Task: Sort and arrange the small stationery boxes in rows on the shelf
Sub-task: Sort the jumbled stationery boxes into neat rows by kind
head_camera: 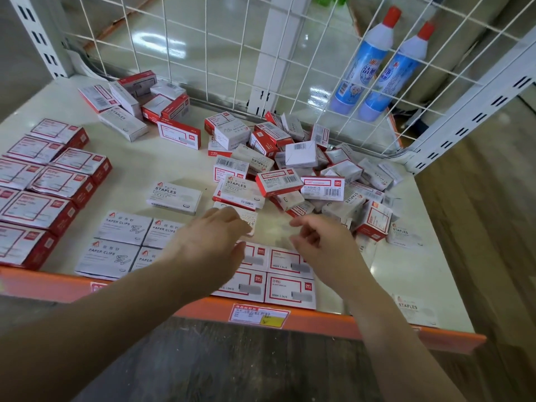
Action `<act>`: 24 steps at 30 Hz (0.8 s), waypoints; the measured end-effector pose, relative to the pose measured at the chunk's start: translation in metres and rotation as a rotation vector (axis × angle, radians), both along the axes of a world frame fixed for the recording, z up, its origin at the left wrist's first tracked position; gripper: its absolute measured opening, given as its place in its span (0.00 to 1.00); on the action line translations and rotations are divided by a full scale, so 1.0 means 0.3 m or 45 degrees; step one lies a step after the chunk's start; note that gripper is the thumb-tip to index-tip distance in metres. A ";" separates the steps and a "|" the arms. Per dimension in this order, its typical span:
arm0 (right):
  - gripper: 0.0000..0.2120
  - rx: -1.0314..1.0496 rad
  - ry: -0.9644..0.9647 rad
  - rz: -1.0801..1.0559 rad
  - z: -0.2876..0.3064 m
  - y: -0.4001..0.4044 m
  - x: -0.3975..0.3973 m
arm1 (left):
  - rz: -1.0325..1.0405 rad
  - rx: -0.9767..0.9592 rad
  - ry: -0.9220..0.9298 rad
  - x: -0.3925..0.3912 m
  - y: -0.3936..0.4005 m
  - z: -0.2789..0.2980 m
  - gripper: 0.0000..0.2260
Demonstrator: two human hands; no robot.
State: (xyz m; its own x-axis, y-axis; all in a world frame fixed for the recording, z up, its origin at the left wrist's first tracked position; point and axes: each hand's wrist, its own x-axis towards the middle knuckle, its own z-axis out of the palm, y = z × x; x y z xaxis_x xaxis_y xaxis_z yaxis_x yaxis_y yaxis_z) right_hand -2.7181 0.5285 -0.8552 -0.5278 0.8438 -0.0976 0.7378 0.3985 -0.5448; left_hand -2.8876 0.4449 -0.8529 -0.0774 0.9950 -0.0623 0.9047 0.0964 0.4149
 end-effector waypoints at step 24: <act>0.16 -0.106 0.019 -0.002 0.027 0.012 -0.167 | 0.297 -0.038 -0.051 -0.150 -0.087 -0.003 0.16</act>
